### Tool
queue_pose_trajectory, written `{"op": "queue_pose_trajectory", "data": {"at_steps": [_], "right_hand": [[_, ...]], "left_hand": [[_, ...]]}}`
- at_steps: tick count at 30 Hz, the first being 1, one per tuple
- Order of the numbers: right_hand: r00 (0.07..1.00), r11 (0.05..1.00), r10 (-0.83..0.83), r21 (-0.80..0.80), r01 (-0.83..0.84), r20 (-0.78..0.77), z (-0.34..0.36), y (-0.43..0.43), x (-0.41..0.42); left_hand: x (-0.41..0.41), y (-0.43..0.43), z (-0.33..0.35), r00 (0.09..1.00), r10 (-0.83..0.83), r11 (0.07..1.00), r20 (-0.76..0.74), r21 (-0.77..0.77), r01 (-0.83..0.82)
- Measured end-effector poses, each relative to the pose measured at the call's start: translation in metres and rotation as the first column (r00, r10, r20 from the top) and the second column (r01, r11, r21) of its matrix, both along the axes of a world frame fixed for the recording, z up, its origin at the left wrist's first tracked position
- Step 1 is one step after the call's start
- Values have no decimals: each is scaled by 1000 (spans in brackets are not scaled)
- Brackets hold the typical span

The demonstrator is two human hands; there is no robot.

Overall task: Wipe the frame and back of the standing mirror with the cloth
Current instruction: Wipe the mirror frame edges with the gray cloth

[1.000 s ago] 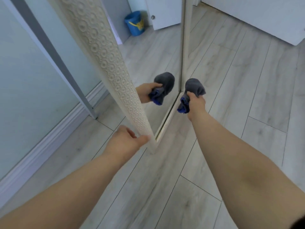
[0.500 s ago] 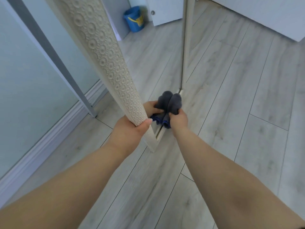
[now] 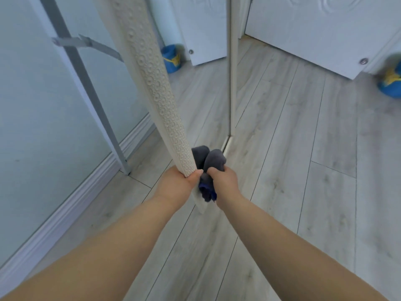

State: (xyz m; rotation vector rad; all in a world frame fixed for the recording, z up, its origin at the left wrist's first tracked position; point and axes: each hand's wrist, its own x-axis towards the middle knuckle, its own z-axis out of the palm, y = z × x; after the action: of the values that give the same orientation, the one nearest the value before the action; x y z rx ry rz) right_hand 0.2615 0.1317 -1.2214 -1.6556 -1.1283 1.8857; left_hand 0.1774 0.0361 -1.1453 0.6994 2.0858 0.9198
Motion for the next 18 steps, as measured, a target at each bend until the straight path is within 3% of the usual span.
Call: {"op": "queue_pose_trajectory", "data": {"at_steps": [5, 9, 14, 16, 18], "right_hand": [[964, 973, -27, 215, 86, -263, 74, -10, -12], [939, 934, 16, 341, 109, -342, 126, -19, -21], [882, 867, 104, 476, 145, -459, 193, -27, -31], [848, 853, 154, 502, 145, -507, 219, -25, -33], [751, 886, 188, 439, 148, -633, 244, -17, -34]], "left_hand": [[-12, -12, 24, 980, -157, 979, 124, -111, 171], [-27, -19, 60, 963, -215, 973, 162, -46, 225], [-31, -15, 111, 979, -189, 982, 81, 32, 187], [-34, -16, 127, 974, -224, 974, -33, -34, 223], [-39, -17, 139, 941, -299, 952, -157, -116, 283]]}}
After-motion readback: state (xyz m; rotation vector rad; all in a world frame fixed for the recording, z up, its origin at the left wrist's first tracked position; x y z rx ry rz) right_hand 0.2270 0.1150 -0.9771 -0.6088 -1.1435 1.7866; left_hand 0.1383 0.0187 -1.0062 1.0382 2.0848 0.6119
